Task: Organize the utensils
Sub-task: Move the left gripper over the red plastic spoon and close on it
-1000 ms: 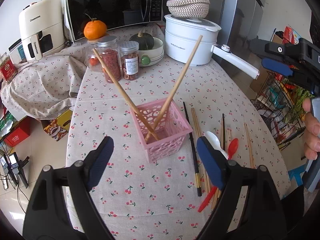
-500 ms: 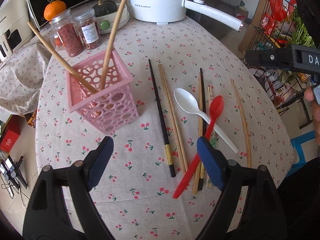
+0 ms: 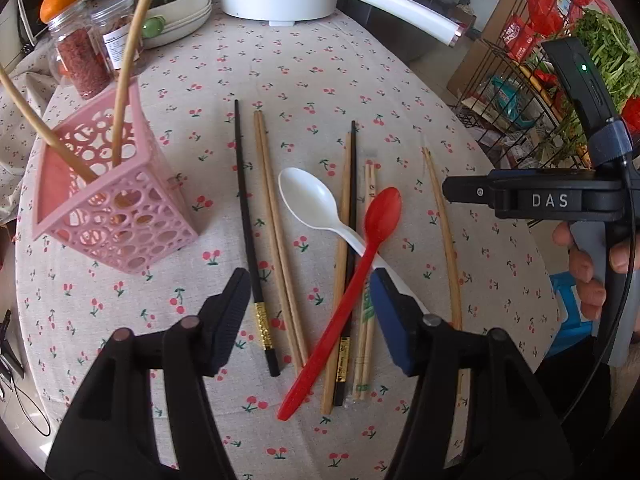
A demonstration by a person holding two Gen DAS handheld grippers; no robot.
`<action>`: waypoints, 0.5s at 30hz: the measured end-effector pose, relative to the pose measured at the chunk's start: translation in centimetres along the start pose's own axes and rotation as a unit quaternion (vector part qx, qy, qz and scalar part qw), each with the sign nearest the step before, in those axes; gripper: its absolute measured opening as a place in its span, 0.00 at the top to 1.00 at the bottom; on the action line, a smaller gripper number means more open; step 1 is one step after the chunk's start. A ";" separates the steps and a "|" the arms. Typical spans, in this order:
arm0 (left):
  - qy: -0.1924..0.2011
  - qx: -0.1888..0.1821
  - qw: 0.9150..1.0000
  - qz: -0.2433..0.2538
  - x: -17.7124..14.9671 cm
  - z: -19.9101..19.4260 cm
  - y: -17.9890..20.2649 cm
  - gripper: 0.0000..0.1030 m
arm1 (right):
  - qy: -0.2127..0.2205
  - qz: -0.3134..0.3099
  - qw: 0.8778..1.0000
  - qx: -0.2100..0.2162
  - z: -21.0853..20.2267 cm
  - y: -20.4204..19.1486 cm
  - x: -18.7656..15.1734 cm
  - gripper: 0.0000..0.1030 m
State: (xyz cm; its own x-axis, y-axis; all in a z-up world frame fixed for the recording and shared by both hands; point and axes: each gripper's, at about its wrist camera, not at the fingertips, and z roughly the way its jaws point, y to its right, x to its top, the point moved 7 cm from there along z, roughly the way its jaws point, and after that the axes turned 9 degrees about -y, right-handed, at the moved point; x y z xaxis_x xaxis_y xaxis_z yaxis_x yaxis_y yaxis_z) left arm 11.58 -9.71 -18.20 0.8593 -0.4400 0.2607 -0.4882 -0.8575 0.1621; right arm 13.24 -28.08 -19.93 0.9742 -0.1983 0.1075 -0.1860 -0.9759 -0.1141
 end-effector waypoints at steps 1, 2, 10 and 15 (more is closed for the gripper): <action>-0.002 -0.008 1.000 0.007 0.1 0.4 0.3 0.53 | 0.001 0.000 1.000 -0.001 0.0 0.1 0.0 0.21; -0.005 -0.016 1.000 0.013 0.3 0.8 0.7 0.59 | 0.002 -0.001 1.000 -0.002 -0.1 0.1 0.0 0.21; -0.047 -0.027 0.995 0.085 1.0 3.6 3.6 0.79 | 0.003 -0.004 1.000 0.004 -0.4 -0.1 -0.1 0.21; -0.051 -0.018 0.993 0.104 1.4 3.8 4.8 0.89 | 0.002 -0.002 1.000 0.003 -0.4 0.2 -0.1 0.21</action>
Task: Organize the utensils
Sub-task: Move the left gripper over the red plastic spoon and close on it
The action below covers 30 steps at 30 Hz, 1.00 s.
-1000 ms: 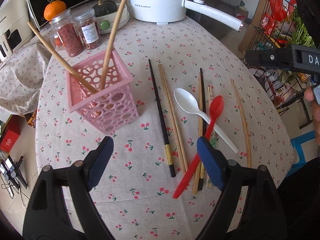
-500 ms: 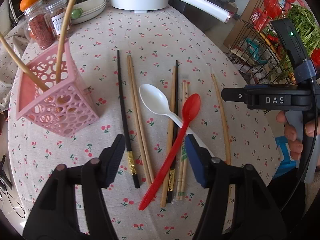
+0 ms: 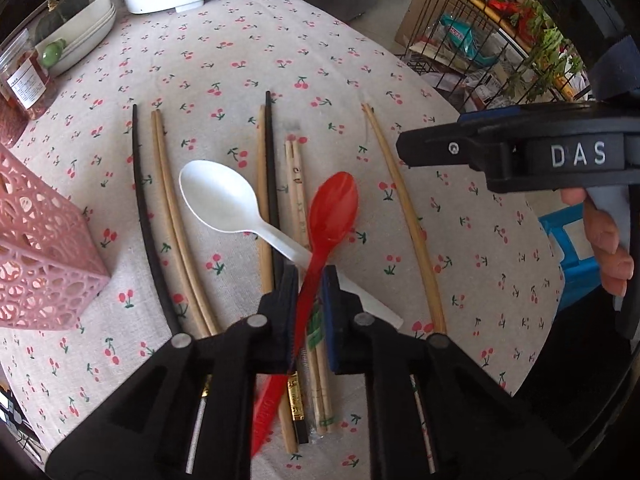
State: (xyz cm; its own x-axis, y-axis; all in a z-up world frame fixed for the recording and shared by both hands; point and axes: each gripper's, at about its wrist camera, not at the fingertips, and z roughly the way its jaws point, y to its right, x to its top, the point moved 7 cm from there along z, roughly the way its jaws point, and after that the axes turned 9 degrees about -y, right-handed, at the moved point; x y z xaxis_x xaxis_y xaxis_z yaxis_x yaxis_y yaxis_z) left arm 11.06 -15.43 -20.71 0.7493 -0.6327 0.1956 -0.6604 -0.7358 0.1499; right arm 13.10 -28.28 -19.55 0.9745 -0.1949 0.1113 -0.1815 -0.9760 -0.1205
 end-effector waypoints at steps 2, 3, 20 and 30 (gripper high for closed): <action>-0.002 0.003 1.000 0.005 0.2 0.2 0.2 0.90 | 0.000 0.000 1.000 0.000 0.0 0.0 0.0 0.21; -0.003 0.004 1.000 0.006 0.2 0.2 0.3 0.91 | 0.001 0.001 1.000 0.000 0.0 0.1 0.0 0.21; 0.016 0.015 1.000 -0.002 0.0 -1.7 0.0 0.60 | 0.008 0.009 1.000 0.009 -0.6 0.1 0.4 0.21; 0.014 0.044 0.999 0.025 3.3 0.5 0.5 0.65 | 0.008 0.014 1.000 0.011 -0.8 0.9 0.5 0.21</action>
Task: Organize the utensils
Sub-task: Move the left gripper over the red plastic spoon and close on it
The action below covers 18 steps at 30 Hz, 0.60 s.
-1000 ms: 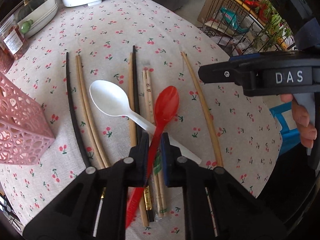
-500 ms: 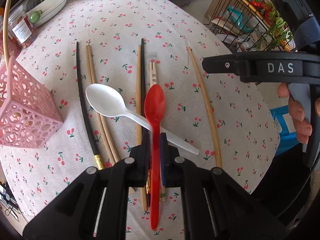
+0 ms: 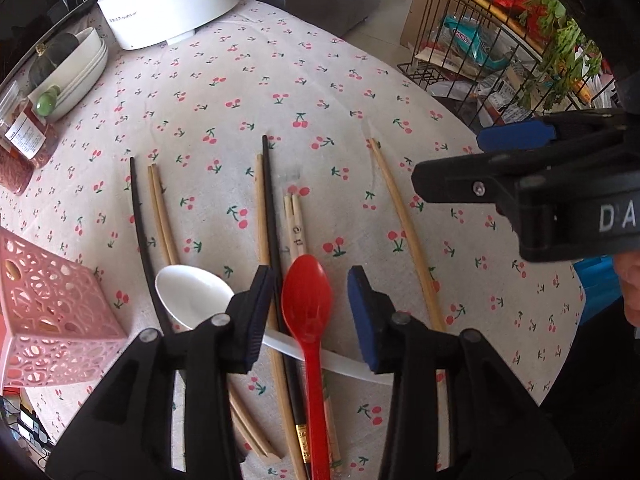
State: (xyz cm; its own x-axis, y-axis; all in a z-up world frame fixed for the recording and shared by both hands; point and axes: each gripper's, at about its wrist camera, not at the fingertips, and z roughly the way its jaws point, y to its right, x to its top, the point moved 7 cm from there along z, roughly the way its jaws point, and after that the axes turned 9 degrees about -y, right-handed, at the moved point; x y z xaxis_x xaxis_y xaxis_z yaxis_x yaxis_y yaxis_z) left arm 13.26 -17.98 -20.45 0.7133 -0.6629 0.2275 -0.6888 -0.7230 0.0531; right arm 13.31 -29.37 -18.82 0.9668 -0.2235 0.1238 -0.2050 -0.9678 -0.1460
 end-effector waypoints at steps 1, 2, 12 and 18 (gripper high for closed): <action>-0.006 0.002 1.000 -0.001 0.0 0.2 0.0 0.75 | 0.000 0.001 1.000 0.000 0.0 0.1 0.0 0.21; -0.010 0.002 1.000 -0.003 0.1 0.3 0.0 0.79 | -0.001 0.001 1.000 -0.001 0.1 0.2 0.1 0.21; 0.010 -0.007 0.999 -0.036 -0.8 -1.8 -1.0 0.99 | 0.000 -0.004 1.000 0.001 0.2 -0.7 0.6 0.21; 0.073 0.017 0.996 -0.053 -1.3 -6.6 -2.3 0.99 | 0.002 -0.013 1.000 0.016 -0.1 -1.8 0.5 0.21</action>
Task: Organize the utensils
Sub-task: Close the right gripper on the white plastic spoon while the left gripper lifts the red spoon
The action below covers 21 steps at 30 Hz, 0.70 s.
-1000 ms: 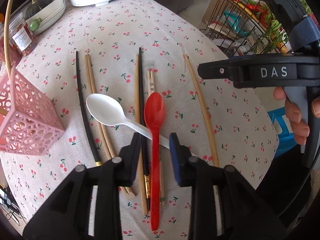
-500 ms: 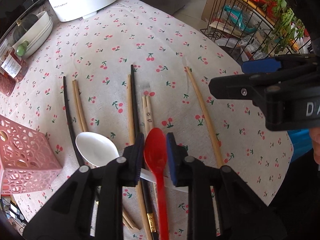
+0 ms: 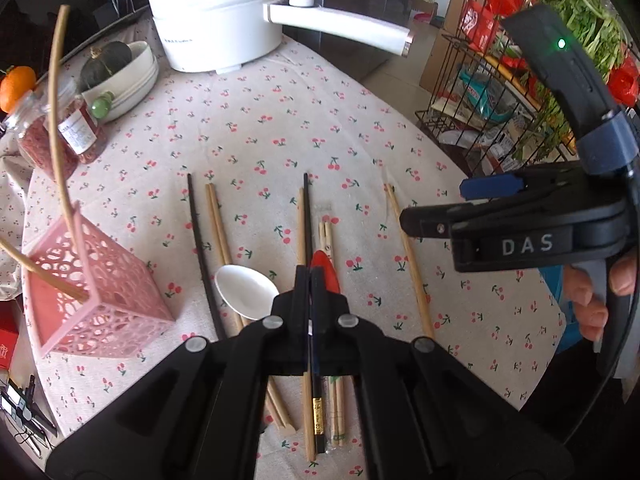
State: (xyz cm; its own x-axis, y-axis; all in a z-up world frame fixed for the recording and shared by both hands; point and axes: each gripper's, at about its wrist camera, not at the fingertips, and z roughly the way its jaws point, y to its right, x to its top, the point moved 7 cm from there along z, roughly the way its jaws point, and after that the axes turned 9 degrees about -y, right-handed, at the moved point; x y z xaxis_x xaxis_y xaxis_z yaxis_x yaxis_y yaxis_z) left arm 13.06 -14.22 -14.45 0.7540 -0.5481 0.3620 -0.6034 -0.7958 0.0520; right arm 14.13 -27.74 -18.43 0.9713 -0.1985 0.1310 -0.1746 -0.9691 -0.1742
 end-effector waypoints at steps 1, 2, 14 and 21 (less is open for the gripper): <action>0.013 0.008 1.000 -0.003 0.1 -1.0 -0.4 0.99 | -0.001 -0.006 1.000 0.006 0.0 -0.4 0.0 0.21; 0.025 0.015 1.000 -0.007 0.1 -1.9 -0.9 0.99 | -0.001 -0.012 1.000 0.010 0.1 -0.9 0.0 0.21; 0.109 0.065 0.989 -0.077 -2.4 -8.1 -7.6 0.99 | -0.024 -0.120 0.991 0.056 2.7 -10.1 0.0 0.45; 0.116 0.063 0.987 -0.095 -3.1 -8.7 -9.3 0.99 | -0.044 -0.165 0.984 0.049 5.3 -14.0 0.7 0.45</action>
State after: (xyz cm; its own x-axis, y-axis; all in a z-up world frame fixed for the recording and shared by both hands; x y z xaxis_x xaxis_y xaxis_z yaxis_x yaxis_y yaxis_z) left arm 14.05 -2.89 -7.98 0.7617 -0.3247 0.5608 -0.4099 -0.9117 0.0290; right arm 18.14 -13.50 -21.03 0.9835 0.1421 0.1123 0.1648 -0.9592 -0.2296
